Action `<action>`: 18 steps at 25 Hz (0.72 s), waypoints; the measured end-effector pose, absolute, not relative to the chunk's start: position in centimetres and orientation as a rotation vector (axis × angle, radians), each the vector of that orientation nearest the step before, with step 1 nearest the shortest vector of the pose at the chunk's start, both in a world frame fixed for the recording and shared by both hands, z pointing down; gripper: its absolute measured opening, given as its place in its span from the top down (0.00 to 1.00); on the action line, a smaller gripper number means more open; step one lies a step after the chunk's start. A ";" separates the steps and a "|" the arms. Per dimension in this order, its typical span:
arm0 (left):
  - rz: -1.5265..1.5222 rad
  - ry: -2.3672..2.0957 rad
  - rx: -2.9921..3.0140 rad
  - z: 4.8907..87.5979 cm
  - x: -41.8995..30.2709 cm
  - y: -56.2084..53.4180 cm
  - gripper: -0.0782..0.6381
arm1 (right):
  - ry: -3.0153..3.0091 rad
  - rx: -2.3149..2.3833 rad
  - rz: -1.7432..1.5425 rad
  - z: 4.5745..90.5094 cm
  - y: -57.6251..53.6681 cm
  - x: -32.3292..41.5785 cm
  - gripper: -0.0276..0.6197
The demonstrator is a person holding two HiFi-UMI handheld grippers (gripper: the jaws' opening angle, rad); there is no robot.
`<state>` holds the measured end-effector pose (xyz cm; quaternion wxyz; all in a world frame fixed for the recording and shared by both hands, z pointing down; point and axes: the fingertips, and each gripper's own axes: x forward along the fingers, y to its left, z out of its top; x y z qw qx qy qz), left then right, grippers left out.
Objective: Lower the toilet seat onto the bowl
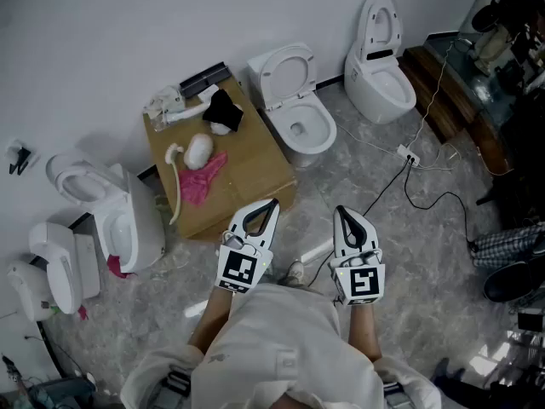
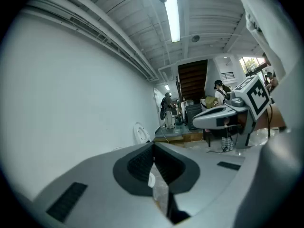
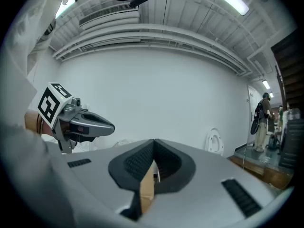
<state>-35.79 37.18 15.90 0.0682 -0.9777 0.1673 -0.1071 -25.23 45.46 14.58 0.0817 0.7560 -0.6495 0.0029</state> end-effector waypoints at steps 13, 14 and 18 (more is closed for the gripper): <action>-0.350 0.519 -2.921 16.1 -32.7 38.3 0.87 | -2.001 2.253 -0.021 14.5 45.7 -22.4 0.94; -0.349 0.517 -2.921 16.1 -32.3 38.2 0.87 | -1.989 2.253 -0.024 14.6 45.6 -22.0 0.94; -0.344 0.501 -2.917 16.1 -30.9 37.6 0.87 | -1.982 2.253 -0.030 14.8 45.0 -20.9 0.95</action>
